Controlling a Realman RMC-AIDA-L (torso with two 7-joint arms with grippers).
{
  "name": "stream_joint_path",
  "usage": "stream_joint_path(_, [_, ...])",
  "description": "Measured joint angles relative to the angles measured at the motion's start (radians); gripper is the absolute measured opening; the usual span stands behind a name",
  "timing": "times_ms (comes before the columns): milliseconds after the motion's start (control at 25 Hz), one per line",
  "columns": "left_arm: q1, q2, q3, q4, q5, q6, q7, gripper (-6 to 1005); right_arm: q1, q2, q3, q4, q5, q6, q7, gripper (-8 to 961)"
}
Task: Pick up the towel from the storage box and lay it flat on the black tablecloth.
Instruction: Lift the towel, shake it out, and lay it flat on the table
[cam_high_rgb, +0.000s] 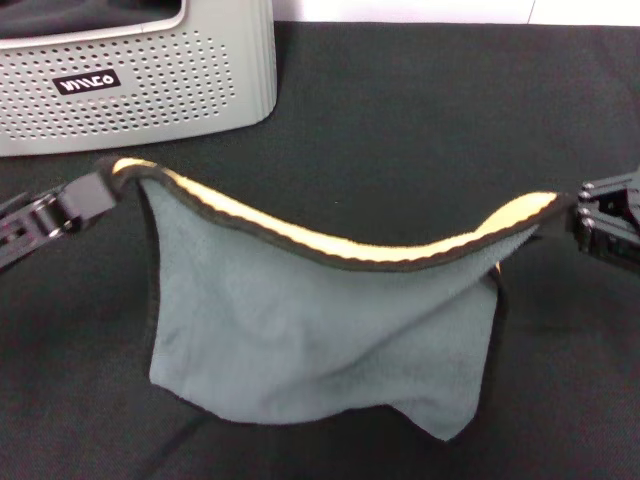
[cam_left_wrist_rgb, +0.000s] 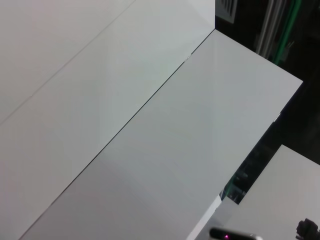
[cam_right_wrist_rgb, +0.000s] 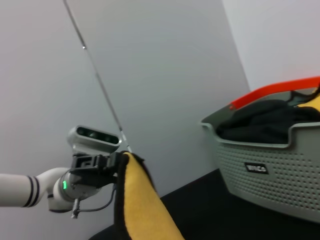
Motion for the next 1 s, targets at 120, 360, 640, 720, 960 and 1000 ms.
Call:
stream_joint_path(120, [-0.032,-0.007,-0.026,-0.03,0.019,-0.001,0.024,13,0.055,0.0,0.021,0.087,-0.016,-0.01,-0.019,65])
stream_joint_path(360, [-0.057,-0.016,-0.034,-0.055,0.019,-0.039,0.054,13,0.159,0.0,0.044,0.232,-0.064,-0.035,-0.062,69])
stream_joint_path(640, [-0.1,-0.027,-0.029,-0.119,0.038,-0.139,0.086,13,0.273,0.0,0.049,0.366,-0.133,-0.098,-0.087,73])
stream_joint_path(720, [-0.116,-0.03,-0.031,-0.136,0.047,-0.166,0.087,13,0.3,-0.003,0.05,0.406,-0.138,-0.114,-0.1,75])
stream_joint_path(960, [-0.14,-0.049,-0.028,-0.148,0.054,-0.284,0.089,14,0.356,-0.005,0.05,0.481,-0.209,-0.196,-0.107,78])
stream_joint_path(1000, [-0.146,-0.052,-0.029,-0.153,0.057,-0.305,0.089,14,0.364,-0.005,0.05,0.492,-0.223,-0.212,-0.107,79])
